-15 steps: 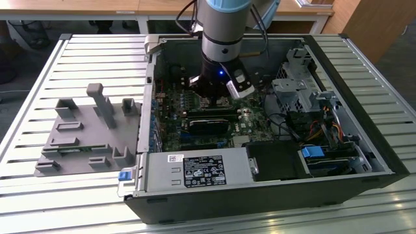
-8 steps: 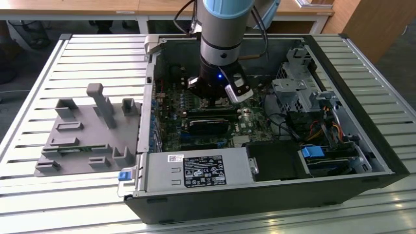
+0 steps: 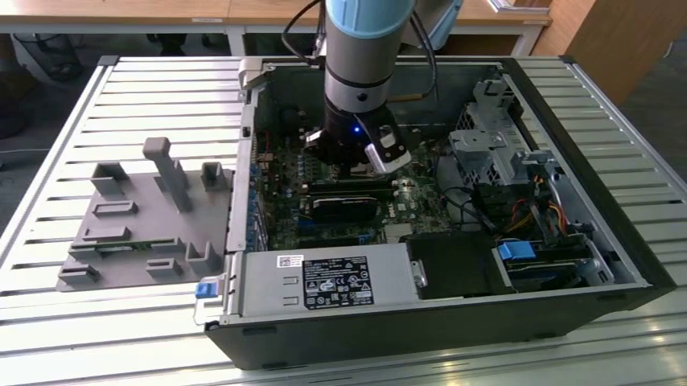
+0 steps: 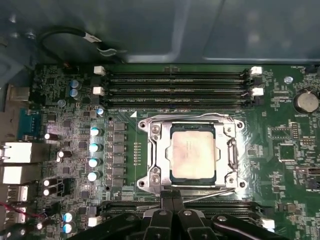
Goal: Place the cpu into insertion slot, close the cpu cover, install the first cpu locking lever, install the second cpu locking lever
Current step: 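Install the second cpu locking lever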
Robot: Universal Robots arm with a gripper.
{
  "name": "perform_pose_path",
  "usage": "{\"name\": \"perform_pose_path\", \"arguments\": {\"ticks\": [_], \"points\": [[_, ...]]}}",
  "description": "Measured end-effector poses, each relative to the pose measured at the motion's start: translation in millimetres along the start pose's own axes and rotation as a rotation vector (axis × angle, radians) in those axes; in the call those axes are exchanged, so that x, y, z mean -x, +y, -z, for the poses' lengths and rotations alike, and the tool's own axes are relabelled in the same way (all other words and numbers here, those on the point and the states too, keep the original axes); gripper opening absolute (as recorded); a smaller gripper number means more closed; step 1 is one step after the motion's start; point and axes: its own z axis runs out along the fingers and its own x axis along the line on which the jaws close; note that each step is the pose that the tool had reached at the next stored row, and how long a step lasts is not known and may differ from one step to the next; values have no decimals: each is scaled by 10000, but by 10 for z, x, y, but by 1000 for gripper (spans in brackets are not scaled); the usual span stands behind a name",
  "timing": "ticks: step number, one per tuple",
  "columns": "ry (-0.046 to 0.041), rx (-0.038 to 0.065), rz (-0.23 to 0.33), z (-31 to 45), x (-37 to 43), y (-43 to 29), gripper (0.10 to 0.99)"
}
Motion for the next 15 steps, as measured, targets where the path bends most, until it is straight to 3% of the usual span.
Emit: {"name": "perform_pose_path", "arguments": {"ticks": [3, 6, 9, 15], "points": [[2, 78, 2, -32, -7, -8, 106], [5, 295, 2, -30, -21, -37, 106], [7, 441, 2, -25, -42, -70, 106], [11, 546, 7, -16, -89, -139, 106]]}}
